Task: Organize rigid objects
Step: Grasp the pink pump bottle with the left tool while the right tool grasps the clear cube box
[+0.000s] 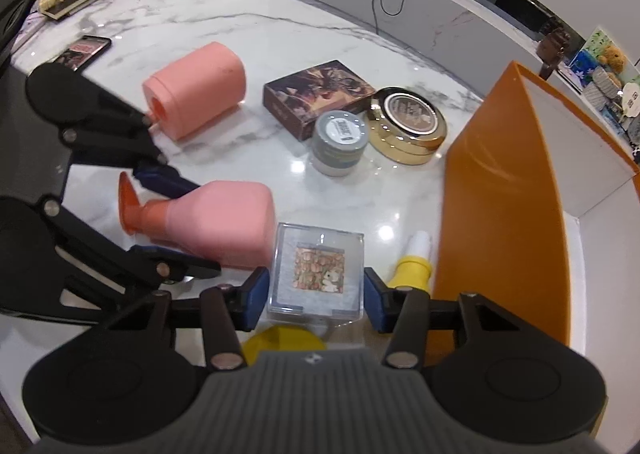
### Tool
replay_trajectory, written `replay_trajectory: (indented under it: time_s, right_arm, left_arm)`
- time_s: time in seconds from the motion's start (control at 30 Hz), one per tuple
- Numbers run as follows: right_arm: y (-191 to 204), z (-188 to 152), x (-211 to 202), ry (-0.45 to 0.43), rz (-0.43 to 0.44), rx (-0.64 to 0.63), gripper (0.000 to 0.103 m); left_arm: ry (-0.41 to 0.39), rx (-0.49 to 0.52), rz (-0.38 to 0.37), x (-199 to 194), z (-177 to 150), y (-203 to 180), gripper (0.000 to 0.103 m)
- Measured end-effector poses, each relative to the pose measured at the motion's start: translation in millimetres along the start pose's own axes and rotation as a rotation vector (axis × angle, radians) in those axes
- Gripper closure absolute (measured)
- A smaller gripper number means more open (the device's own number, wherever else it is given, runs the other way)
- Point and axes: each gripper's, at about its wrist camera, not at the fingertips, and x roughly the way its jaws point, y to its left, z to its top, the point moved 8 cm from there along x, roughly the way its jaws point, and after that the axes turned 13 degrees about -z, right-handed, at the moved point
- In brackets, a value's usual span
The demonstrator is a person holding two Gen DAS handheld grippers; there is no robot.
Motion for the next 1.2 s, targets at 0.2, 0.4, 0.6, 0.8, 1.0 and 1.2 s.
replay_trajectory:
  time_s: [0.2,0.4,0.6,0.8,1.0,1.2]
  right_arm:
    - [3,0,-1,0.000,0.014,0.007,0.054]
    - [4,0,0,-0.001,0.018,0.013,0.054]
    - [3,-1,1,0.001,0.022,0.015,0.054]
    - [4,0,3,0.006,0.021,0.010,0.054]
    - [4,0,5,0.008,0.025,0.021,0.053]
    - [4,-1,6,0.023,0.043,0.028,0.054]
  left_arm:
    - [-0.021,-0.030,0.011,-9,-13,-5,0.056]
    - [-0.051,-0.012,0.027,-6,-8,-7,0.040]
    - [-0.060,0.021,0.024,2,1,-10,0.031]
    - [-0.081,-0.011,0.023,5,7,-7,0.040]
    - [-0.082,-0.006,0.041,5,8,-7,0.048]
    - [-0.085,-0.018,0.038,0,7,-8,0.049]
